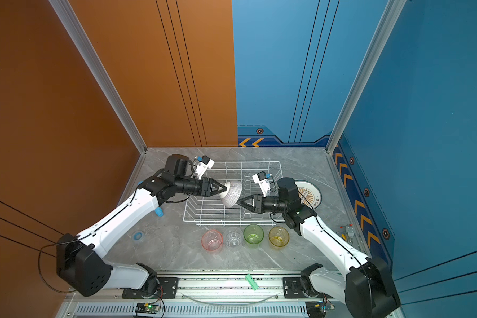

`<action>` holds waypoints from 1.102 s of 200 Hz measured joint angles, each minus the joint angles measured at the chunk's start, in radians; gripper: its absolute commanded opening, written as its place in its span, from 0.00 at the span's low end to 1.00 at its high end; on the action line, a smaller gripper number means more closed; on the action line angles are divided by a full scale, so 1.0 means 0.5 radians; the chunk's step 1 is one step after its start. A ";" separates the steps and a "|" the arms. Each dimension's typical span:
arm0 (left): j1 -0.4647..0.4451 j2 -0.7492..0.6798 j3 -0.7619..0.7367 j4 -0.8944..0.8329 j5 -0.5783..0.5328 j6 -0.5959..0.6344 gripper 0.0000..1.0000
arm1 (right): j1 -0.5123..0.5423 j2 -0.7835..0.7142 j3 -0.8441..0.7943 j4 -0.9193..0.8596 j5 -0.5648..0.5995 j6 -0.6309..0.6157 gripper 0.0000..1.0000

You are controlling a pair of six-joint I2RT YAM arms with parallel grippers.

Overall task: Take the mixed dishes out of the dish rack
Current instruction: 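Lift the striped bowl with the left gripper while the right reaches toward it, then close the right gripper on the striped bowl's rim beside the left gripper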

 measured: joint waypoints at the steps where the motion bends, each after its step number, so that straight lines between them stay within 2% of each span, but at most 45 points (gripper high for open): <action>1: 0.001 0.000 -0.001 0.000 0.000 -0.001 0.45 | 0.000 -0.002 0.000 0.000 -0.001 0.000 0.30; 48: 0.038 -0.001 -0.012 0.000 -0.001 -0.005 0.46 | -0.045 -0.098 0.004 -0.192 -0.031 -0.122 0.30; 75: 0.040 -0.001 -0.012 0.000 0.000 -0.006 0.45 | -0.068 -0.138 0.004 -0.189 -0.066 -0.105 0.32; 115: 0.040 -0.002 -0.012 0.001 0.001 -0.020 0.45 | -0.054 -0.142 0.002 0.045 -0.134 0.044 0.33; 173: 0.039 -0.015 -0.020 0.039 0.010 -0.029 0.45 | 0.002 0.061 0.002 0.339 -0.140 0.227 0.33; 220: 0.037 -0.027 -0.062 0.114 0.042 -0.069 0.45 | 0.008 0.099 0.002 0.564 -0.139 0.359 0.32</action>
